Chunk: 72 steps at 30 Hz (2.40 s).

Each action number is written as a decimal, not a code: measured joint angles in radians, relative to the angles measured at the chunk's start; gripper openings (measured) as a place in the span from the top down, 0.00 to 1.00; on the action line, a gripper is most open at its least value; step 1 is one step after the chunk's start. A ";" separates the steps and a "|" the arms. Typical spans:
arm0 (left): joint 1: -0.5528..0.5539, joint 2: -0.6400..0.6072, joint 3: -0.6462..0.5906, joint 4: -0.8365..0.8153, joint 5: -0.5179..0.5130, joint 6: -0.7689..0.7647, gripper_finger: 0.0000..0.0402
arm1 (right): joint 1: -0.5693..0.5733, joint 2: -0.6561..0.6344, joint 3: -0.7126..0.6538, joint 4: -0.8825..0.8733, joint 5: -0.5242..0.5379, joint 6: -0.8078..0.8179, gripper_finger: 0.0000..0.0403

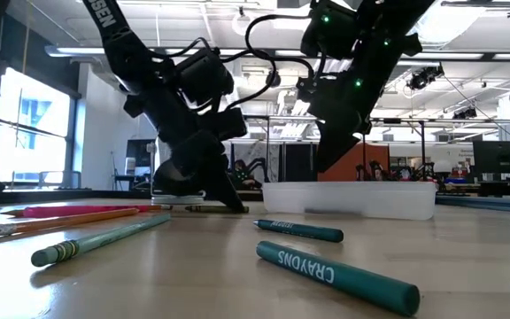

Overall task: Pick & place school supplies into a supply box
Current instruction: Put the green crayon into the supply box, then put the top dark green crayon into the supply box

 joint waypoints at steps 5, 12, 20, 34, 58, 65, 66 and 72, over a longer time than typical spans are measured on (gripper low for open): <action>-0.012 -0.056 -0.004 -0.021 0.004 -0.007 0.89 | 0.000 -0.002 0.000 0.000 -0.045 0.017 0.79; -0.021 -0.221 -0.014 -0.182 0.032 -0.013 0.92 | 0.023 -0.083 0.000 -0.120 -0.040 0.160 0.79; -0.021 -0.325 0.054 -0.121 0.038 -0.003 0.87 | 0.148 -0.235 0.000 -0.159 -0.009 0.199 0.79; -0.020 0.138 0.531 -0.157 0.092 0.049 0.81 | 0.378 -0.367 0.001 -0.275 0.280 0.315 0.79; -0.024 0.109 1.366 -1.662 -0.532 0.091 0.85 | 0.380 -0.232 0.000 -0.111 0.123 0.426 0.79; -0.003 -0.145 1.286 -1.680 -0.515 0.014 0.92 | 0.335 -0.059 0.045 0.051 -0.070 0.376 0.79; -0.002 -0.185 1.255 -1.673 -0.525 -0.009 0.92 | 0.336 -0.028 0.063 0.043 -0.083 0.389 0.79; 0.021 -0.480 0.941 -1.607 -0.592 -0.175 0.90 | 0.340 0.154 0.211 0.017 -0.165 0.451 0.79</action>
